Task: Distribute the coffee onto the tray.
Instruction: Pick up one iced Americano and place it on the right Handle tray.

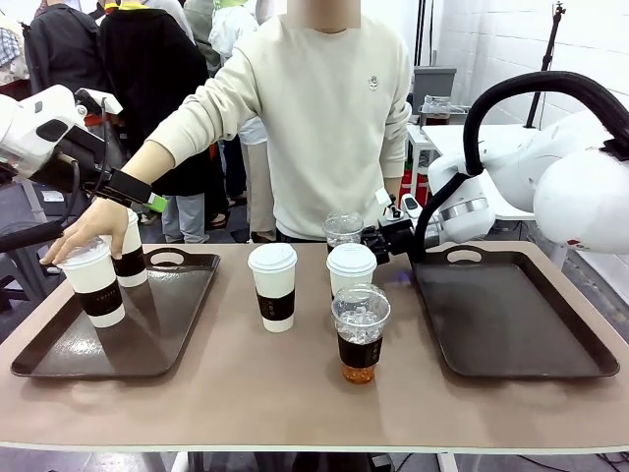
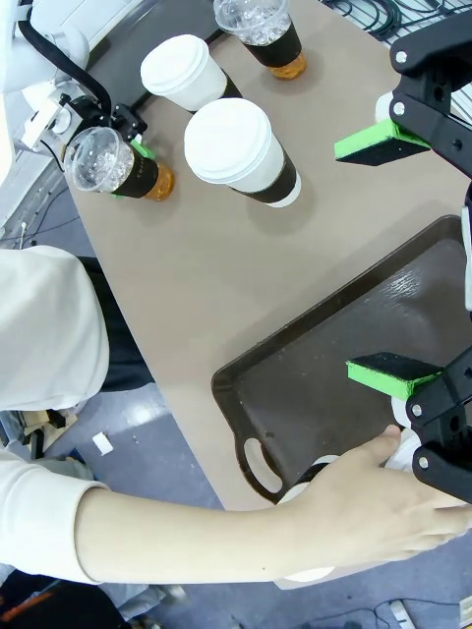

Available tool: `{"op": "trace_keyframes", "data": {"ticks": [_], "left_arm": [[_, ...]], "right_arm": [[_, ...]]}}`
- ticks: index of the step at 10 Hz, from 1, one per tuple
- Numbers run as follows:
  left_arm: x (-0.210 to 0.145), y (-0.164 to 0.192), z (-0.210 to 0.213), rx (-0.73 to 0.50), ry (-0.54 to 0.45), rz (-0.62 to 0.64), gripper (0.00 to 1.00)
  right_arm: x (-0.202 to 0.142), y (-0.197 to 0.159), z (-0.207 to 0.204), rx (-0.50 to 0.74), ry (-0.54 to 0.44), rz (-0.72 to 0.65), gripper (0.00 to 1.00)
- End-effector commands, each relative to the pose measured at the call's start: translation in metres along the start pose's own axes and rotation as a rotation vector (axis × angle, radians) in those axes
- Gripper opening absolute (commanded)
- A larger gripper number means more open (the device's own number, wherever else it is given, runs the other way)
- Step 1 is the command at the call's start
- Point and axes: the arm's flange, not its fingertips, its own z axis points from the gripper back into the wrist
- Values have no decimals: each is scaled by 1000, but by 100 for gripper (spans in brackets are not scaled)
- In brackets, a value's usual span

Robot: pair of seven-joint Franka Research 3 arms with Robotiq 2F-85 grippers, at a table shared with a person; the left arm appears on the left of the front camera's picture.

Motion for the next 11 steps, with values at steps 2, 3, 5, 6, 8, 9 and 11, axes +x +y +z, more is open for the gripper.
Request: {"op": "trace_keyframes", "data": {"ticks": [2,3,5,6,8,9,11], "left_arm": [[-1,2,-1,-6,-4,9,100],[-1,2,-1,-6,-4,9,100],[-1,2,-1,-6,-4,9,100],[-1,2,-1,-6,-4,9,100],[-1,2,-1,-6,-4,9,100],[-1,2,-1,-6,-4,9,100],[-1,2,-1,-6,-4,9,100]], "right_arm": [[5,-8,3,-22,-28,-15,66],[7,-7,5,-30,-32,-21,66],[22,4,22,-73,-71,-11,66],[34,13,37,-111,-92,-9,66],[53,35,71,-176,-94,-21,66],[59,48,89,-215,-87,-22,66],[61,81,118,-247,-67,-13,66]]}}
